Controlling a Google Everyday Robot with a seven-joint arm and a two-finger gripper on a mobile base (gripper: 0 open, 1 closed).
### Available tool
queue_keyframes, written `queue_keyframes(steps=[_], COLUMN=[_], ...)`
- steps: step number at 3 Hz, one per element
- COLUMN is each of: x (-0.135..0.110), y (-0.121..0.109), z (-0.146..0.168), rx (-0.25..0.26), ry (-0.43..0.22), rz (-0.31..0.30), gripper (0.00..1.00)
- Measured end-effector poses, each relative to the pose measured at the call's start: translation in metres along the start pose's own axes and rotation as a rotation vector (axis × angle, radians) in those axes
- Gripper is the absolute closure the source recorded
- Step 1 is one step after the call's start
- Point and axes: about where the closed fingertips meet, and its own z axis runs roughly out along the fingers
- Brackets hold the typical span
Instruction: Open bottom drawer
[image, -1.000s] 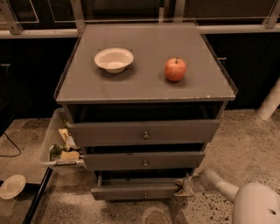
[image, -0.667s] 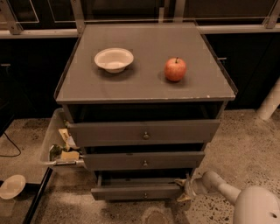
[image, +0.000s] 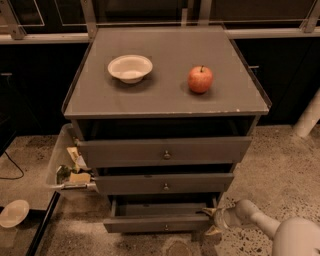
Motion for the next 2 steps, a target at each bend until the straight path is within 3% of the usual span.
queue_keyframes(steps=[2], x=[-0.008], y=[0.057], z=[-0.03], rx=[-0.024], ry=[0.02], rz=[-0.028], gripper=[0.83])
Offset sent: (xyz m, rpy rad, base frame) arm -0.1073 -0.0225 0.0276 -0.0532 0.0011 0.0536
